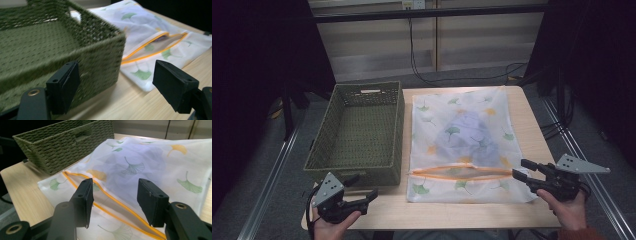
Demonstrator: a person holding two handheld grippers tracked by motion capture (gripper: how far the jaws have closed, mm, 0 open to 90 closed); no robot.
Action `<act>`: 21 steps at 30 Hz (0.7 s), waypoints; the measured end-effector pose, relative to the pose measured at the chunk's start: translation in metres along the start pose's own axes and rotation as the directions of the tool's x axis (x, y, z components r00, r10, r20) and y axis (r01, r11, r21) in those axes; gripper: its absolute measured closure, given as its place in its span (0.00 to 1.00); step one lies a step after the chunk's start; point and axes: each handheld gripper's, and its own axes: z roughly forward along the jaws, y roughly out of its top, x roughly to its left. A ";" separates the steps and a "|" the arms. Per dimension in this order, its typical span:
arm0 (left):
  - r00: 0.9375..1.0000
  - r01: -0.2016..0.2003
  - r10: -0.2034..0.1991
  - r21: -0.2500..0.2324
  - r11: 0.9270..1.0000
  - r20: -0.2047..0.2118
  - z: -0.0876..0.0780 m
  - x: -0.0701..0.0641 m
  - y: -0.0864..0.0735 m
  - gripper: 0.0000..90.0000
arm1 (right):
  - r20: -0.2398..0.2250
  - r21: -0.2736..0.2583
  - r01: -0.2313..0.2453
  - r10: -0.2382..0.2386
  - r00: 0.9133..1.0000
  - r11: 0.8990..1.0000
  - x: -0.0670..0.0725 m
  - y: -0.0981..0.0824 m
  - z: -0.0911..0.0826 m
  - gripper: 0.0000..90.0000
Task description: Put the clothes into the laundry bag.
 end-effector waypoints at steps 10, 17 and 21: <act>1.000 0.022 -0.022 -0.002 1.000 -0.021 -0.003 0.002 -0.008 0.23 | 0.051 0.015 -0.032 0.031 0.998 0.999 -0.002 -0.020 -0.006 0.49; 0.997 0.070 -0.071 -0.019 0.997 -0.037 -0.005 0.003 -0.008 0.24 | 0.073 0.006 -0.068 0.068 0.995 0.998 0.001 -0.025 -0.011 0.43; 0.994 0.093 -0.094 -0.029 0.995 -0.055 -0.004 0.006 -0.007 0.22 | 0.083 0.018 -0.072 0.071 0.994 0.997 -0.003 -0.025 -0.009 0.43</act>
